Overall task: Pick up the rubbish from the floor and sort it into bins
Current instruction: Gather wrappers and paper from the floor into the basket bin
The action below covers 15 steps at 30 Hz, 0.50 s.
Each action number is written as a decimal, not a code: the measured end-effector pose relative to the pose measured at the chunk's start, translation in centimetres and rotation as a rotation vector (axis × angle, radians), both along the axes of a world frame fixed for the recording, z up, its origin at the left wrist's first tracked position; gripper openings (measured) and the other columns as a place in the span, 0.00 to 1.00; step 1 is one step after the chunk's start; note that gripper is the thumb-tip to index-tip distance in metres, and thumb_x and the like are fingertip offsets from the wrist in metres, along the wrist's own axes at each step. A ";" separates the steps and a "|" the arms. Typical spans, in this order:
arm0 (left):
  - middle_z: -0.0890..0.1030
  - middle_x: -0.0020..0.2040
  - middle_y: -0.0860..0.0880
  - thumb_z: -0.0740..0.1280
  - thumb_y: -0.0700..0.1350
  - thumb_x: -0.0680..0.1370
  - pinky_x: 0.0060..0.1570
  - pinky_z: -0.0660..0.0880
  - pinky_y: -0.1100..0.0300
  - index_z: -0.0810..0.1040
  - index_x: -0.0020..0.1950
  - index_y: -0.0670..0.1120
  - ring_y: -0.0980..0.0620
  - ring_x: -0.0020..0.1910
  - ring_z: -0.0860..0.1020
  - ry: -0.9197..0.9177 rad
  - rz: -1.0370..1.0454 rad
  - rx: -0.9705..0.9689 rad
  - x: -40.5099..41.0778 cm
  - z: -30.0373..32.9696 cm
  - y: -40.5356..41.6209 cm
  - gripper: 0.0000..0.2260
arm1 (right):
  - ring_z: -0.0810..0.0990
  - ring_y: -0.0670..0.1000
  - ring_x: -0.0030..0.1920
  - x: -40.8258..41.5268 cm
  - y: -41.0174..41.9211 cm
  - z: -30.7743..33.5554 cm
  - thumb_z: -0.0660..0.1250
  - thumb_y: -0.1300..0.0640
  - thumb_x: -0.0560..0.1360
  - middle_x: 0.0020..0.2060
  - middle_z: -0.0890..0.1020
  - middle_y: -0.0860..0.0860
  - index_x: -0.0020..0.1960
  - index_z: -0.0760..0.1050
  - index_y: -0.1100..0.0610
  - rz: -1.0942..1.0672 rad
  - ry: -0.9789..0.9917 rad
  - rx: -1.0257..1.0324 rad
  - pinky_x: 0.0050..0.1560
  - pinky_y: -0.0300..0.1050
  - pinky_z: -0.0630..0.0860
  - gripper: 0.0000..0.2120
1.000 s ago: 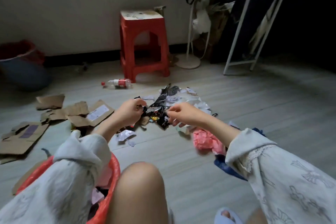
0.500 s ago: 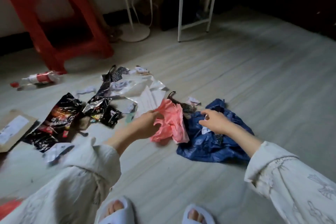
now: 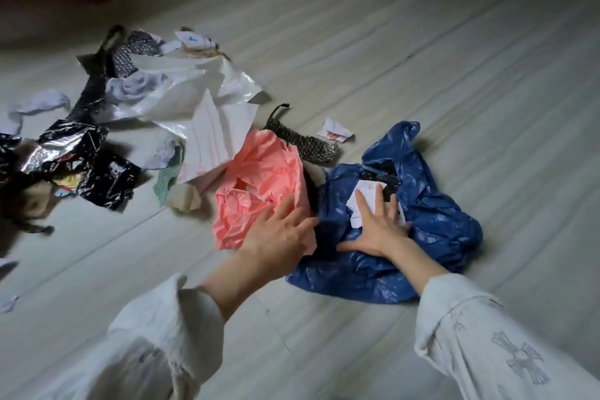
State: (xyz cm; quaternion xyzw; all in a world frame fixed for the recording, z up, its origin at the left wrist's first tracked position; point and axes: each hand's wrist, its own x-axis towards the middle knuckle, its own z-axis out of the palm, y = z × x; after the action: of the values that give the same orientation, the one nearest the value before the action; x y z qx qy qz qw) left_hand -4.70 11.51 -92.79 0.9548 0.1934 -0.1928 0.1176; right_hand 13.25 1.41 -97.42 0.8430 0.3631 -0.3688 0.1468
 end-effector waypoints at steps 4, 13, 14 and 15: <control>0.55 0.75 0.49 0.58 0.49 0.78 0.72 0.45 0.43 0.61 0.73 0.51 0.47 0.76 0.46 0.114 0.078 0.127 -2.1 -0.7 0.6 0.22 | 0.53 0.61 0.72 -2.2 -0.8 -0.3 0.67 0.49 0.73 0.76 0.48 0.52 0.74 0.53 0.43 -0.024 -0.108 0.201 0.66 0.61 0.61 0.35; 0.70 0.69 0.39 0.74 0.66 0.55 0.67 0.48 0.36 0.70 0.68 0.45 0.37 0.72 0.60 -0.200 0.140 0.182 -1.8 -0.4 -0.3 0.46 | 0.76 0.55 0.59 -3.7 -1.2 1.1 0.59 0.76 0.67 0.60 0.78 0.50 0.60 0.78 0.55 -0.128 0.109 0.795 0.61 0.40 0.71 0.27; 0.66 0.72 0.40 0.72 0.69 0.56 0.69 0.46 0.38 0.64 0.72 0.45 0.40 0.74 0.55 -0.197 0.141 0.116 -1.3 0.0 -1.1 0.51 | 0.77 0.54 0.59 -4.3 -1.1 1.6 0.57 0.78 0.66 0.58 0.79 0.51 0.58 0.79 0.58 -0.240 0.202 0.861 0.61 0.33 0.69 0.27; 0.59 0.75 0.41 0.70 0.70 0.58 0.71 0.43 0.42 0.56 0.75 0.45 0.42 0.75 0.50 -0.208 0.157 0.023 -0.8 0.0 -1.9 0.54 | 0.78 0.52 0.59 -4.8 -1.0 2.5 0.55 0.79 0.66 0.56 0.80 0.50 0.58 0.79 0.60 -0.371 0.295 0.911 0.61 0.28 0.68 0.28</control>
State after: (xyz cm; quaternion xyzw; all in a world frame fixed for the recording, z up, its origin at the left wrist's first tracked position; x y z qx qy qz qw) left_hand -5.49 9.64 -92.75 0.9528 0.2566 -0.0808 0.1409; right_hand 8.43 0.42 -94.96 0.8106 0.3482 -0.3080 -0.3562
